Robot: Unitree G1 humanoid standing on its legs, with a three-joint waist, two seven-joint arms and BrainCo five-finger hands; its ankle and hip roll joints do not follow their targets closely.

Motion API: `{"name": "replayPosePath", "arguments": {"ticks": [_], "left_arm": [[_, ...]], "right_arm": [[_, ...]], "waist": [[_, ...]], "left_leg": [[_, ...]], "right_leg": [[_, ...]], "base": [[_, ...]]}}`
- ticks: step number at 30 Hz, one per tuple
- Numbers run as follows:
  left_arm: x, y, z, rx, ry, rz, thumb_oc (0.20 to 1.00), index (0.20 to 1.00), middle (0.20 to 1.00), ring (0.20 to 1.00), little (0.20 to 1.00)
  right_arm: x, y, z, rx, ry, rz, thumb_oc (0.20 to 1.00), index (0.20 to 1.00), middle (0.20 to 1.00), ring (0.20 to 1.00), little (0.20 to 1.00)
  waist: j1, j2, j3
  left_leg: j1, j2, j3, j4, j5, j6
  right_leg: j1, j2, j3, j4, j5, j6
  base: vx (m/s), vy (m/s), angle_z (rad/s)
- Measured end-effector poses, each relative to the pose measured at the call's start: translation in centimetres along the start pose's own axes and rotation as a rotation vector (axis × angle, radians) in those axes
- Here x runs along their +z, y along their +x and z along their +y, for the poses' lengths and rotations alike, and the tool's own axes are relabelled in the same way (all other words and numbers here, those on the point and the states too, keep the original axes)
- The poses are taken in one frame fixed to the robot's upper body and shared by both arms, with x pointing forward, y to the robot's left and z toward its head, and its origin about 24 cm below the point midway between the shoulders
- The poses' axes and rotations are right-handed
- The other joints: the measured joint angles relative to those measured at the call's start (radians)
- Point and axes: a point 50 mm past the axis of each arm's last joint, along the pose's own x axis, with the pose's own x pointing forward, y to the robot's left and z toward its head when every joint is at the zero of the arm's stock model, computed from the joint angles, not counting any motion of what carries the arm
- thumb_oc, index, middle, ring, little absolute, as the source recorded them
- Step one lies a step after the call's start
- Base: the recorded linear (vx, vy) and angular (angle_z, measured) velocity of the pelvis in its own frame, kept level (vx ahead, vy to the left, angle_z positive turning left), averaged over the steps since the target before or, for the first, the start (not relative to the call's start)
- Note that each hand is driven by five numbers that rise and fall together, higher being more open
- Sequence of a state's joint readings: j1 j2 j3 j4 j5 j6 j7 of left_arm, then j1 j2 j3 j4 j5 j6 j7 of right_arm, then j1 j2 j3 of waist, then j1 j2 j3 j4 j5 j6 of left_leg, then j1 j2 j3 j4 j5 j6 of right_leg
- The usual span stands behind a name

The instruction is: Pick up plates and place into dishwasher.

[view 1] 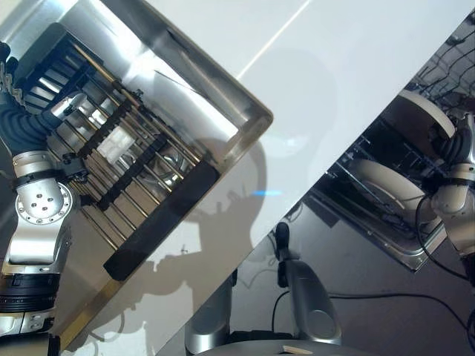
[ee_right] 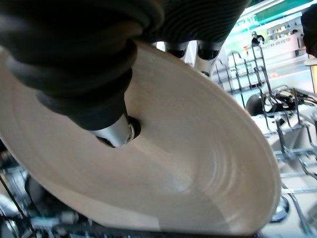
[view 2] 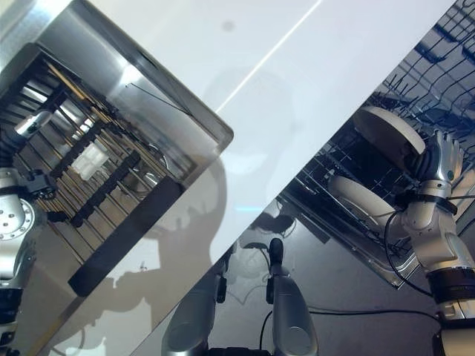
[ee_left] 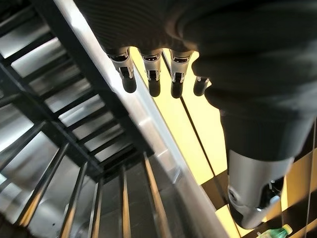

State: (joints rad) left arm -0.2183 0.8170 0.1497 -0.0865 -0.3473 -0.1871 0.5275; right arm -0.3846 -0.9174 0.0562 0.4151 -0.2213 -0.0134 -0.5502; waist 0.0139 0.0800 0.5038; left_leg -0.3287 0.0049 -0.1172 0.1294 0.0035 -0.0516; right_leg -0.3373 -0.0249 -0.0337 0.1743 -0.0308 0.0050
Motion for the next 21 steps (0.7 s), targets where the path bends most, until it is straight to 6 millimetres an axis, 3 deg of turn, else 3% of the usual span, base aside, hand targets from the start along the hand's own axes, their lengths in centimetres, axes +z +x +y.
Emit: {"name": "replayPosePath", "arguments": {"ticks": [4,16,17,18,19,21], "left_arm": [[0.5,0.5,-0.4,-0.012,0.003,-0.022,1.000,1.000,1.000,1.000,1.000],[1.0,1.0,-0.1,-0.013,0.020,-0.042,1.000,1.000,1.000,1.000,1.000],[1.0,1.0,0.0,-0.012,0.016,-0.040,1.000,1.000,1.000,1.000,1.000],[1.0,1.0,0.0,-0.011,0.012,-0.037,1.000,1.000,1.000,1.000,1.000],[1.0,1.0,0.0,-0.011,0.012,-0.037,1.000,1.000,1.000,1.000,1.000],[1.0,1.0,0.0,-0.012,0.012,-0.036,1.000,1.000,1.000,1.000,1.000]], "right_arm": [[-1.3,0.8,0.3,0.019,0.009,0.114,0.200,0.200,0.200,0.200,0.200],[-2.1,2.7,-0.7,-0.068,0.154,0.274,0.219,0.219,0.219,0.219,0.219],[-2.0,2.8,-0.8,-0.081,0.156,0.274,0.564,0.564,0.564,0.564,0.564],[-1.9,2.9,-0.9,-0.092,0.162,0.275,0.959,0.959,0.959,0.959,0.959],[-2.0,2.9,-1.0,-0.102,0.163,0.290,1.000,1.000,1.000,1.000,1.000],[-2.8,2.8,-1.3,-0.129,0.147,0.356,1.000,1.000,1.000,1.000,1.000]], "waist": [[0.000,0.013,0.007],[0.006,0.029,0.014],[0.006,0.030,0.014],[0.005,0.032,0.015],[0.005,0.035,0.015],[0.006,0.045,0.019]], "left_leg": [[-0.004,-0.002,0.005,0.001,0.002,0.003],[-0.038,-0.013,0.004,0.005,0.038,0.000],[-0.041,-0.014,0.005,0.005,0.040,-0.001],[-0.042,-0.014,0.004,0.005,0.041,-0.001],[-0.044,-0.014,0.004,0.006,0.043,-0.002],[-0.050,-0.014,0.004,0.009,0.044,-0.003]], "right_leg": [[-0.013,-0.004,-0.002,0.014,0.000,0.000],[-0.076,-0.017,-0.007,0.084,-0.004,-0.004],[-0.083,-0.018,-0.007,0.095,-0.007,-0.005],[-0.089,-0.019,-0.007,0.103,-0.008,-0.005],[-0.093,-0.019,-0.007,0.109,-0.009,-0.006],[-0.099,-0.019,-0.008,0.116,-0.009,-0.006]], "base": [[0.00,-0.018,-0.05],[0.00,-0.011,0.02],[0.00,0.000,0.00],[0.00,0.000,0.00],[0.00,0.000,0.00],[0.00,0.000,0.00]]}}
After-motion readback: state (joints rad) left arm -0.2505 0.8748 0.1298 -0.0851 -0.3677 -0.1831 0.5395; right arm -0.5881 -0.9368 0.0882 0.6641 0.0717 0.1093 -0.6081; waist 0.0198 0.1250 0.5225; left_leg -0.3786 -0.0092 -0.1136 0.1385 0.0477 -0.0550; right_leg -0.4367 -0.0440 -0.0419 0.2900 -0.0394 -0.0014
